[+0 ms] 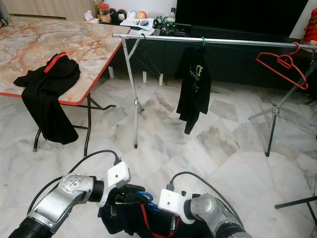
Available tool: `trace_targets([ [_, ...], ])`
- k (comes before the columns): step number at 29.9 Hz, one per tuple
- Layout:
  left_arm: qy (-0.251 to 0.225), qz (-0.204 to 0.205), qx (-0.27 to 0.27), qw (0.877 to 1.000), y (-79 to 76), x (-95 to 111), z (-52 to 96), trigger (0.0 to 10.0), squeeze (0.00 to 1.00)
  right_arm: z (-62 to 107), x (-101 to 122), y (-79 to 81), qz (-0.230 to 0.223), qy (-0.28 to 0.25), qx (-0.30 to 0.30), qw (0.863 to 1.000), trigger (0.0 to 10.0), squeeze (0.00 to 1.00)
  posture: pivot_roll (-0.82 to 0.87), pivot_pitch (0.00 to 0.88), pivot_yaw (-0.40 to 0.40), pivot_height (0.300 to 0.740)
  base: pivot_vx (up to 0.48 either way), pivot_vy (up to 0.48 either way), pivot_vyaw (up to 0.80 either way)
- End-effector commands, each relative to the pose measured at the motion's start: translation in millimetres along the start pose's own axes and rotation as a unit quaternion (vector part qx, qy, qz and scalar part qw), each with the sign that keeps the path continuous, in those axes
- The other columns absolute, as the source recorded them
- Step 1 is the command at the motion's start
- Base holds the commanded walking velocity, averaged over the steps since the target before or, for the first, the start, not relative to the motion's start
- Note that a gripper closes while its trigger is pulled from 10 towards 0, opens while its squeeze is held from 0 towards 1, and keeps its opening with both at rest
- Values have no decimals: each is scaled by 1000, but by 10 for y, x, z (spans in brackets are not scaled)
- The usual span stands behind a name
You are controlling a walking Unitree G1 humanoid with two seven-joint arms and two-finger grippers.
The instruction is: Hang hanger
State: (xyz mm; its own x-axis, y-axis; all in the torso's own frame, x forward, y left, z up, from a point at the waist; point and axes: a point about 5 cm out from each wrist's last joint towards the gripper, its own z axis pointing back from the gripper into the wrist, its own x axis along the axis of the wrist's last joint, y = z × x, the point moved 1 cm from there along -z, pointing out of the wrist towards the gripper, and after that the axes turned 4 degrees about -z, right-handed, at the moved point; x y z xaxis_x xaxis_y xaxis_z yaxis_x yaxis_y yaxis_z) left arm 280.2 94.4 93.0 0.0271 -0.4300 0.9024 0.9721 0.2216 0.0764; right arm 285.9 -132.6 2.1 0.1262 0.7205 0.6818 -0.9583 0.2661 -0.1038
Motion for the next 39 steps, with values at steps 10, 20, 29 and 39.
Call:
trace_targets([
  [10, -3, -10, -5, 1000, -11, 51, -40, 0, 0, 24, 57, -57, 1, -14, -10, 1000, 10000, 0, 24, 89, -54, 740, 0, 0, 0],
  [20, -2, -10, -5, 1000, -14, 45, -42, 0, 0, 37, 3, -73, 10, 15, -15, 1000, 10000, 0, 23, 89, -56, 740, 0, 0, 0],
  [29, 2, -11, -4, 1000, -14, 34, -42, 0, 0, 38, -115, -59, 4, 63, -19, 998, 10000, 0, 23, 89, -56, 740, 0, 0, 0],
  [39, 11, -17, -3, 1000, -13, 11, -43, 0, 0, 73, -288, -85, 12, 142, -49, 989, 10000, 0, 23, 90, -56, 740, 0, 0, 0],
])
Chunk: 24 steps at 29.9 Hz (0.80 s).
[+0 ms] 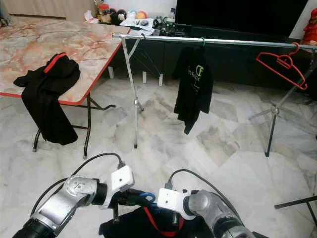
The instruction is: Hang hanger
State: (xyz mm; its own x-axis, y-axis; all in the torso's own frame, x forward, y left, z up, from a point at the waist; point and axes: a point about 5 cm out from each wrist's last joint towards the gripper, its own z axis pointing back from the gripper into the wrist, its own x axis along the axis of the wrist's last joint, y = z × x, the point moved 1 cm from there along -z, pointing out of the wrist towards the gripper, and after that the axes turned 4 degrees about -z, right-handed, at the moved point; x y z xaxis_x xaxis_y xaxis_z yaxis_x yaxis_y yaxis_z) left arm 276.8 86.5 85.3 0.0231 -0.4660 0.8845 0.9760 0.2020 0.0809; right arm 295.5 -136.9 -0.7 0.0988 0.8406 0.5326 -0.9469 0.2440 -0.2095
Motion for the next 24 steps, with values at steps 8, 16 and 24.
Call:
trace_targets([
  [8, -7, -14, 8, 1000, 48, 47, 50, 0, 0, 60, -167, -31, -45, 32, -7, 998, 10000, 0, 25, 86, -58, 740, 0, 0, 0],
  [16, -6, -14, 8, 1000, 44, 44, 49, 0, 0, 72, -214, -2, -11, 66, 23, 997, 10000, 0, 25, 87, -58, 740, 0, 0, 0],
  [24, -7, -14, 10, 1000, 41, 38, 47, 0, 0, 82, -237, 16, -7, 72, 38, 997, 6941, 0, 24, 88, -59, 740, 0, 0, 0],
])
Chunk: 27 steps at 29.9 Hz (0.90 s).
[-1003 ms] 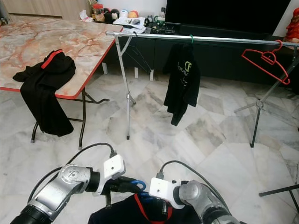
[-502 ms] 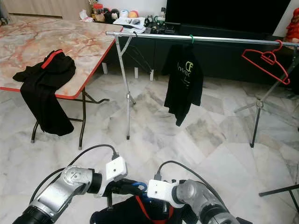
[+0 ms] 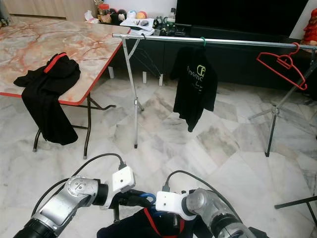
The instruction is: Hang hanger
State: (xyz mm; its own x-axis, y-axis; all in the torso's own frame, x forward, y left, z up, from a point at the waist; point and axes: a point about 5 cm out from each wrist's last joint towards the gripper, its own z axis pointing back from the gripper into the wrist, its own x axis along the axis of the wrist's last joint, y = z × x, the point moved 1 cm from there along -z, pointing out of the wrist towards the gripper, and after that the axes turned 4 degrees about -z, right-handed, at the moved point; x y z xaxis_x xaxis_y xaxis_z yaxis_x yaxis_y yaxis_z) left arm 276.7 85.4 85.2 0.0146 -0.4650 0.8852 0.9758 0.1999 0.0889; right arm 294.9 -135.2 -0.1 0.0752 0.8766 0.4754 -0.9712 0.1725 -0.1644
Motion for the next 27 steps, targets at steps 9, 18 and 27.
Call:
trace_targets([
  [9, -6, -9, 10, 1000, 41, 32, 56, 0, 0, 68, -246, 27, -26, 35, 4, 999, 0, 0, 22, 93, -59, 740, 0, 0, 0],
  [18, -5, -9, 11, 1000, 45, 27, 58, 0, 0, 59, -227, 32, -33, 24, 1, 999, 0, 0, 24, 97, -59, 740, 0, 0, 0],
  [27, -5, -12, 16, 1000, 55, 24, 58, 0, 0, 37, -195, 47, -40, 11, -1, 999, 0, 0, 24, 97, -58, 740, 0, 0, 0],
])
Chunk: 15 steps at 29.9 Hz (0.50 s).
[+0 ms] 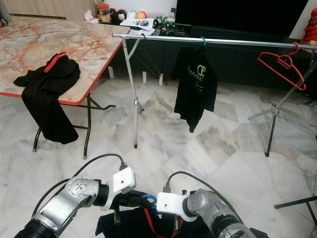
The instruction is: Hang hanger
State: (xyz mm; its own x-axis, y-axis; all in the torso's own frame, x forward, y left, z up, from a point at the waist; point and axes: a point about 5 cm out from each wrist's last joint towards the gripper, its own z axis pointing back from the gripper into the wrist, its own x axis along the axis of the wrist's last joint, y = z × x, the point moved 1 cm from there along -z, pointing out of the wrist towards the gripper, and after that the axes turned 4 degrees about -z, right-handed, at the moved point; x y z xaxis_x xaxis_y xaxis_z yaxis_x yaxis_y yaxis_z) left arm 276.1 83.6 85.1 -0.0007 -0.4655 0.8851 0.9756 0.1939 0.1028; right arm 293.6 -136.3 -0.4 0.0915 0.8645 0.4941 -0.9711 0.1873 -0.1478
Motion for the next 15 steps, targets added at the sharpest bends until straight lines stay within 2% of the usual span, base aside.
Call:
trace_targets([
  [1, 0, -10, 23, 1000, 77, 10, 77, 3098, 0, 30, -186, 34, -33, 18, -9, 999, 0, 0, 24, 97, -58, 740, 0, 0, 0],
  [2, 3, -17, 33, 999, 97, 0, 80, 10000, 0, 24, -191, 37, -39, 16, -14, 999, 0, 0, 24, 97, -58, 740, 0, 0, 0],
  [4, 9, -19, 54, 998, 135, -30, 89, 10000, 0, 13, -197, 50, -48, 10, -20, 999, 0, 0, 24, 97, -57, 740, 0, 0, 0],
  [5, 6, -14, 56, 998, 140, -33, 98, 10000, 514, 8, -202, 58, -50, 10, -19, 999, 0, 0, 24, 98, -57, 740, 0, 0, 0],
  [6, 6, -14, 56, 998, 140, -33, 98, 10000, 514, 8, -202, 58, -50, 10, -19, 999, 0, 0, 24, 98, -57, 740, 0, 0, 0],
  [7, 2, -5, 54, 999, 139, -32, 114, 10000, 1000, 0, -215, 75, -51, 11, -19, 998, 0, 0, 24, 100, -56, 740, 0, 0, 0],
  [10, -1, -4, 46, 999, 127, -28, 148, 10000, 1000, -9, -231, 99, -54, 10, -17, 998, 0, 0, 25, 101, -56, 740, 0, 0, 0],
  [15, 20, -8, 40, 999, 141, -88, 201, 10000, 1000, -17, -253, 119, -58, 12, -18, 998, 0, 0, 25, 103, -56, 740, 0, 0, 0],
])
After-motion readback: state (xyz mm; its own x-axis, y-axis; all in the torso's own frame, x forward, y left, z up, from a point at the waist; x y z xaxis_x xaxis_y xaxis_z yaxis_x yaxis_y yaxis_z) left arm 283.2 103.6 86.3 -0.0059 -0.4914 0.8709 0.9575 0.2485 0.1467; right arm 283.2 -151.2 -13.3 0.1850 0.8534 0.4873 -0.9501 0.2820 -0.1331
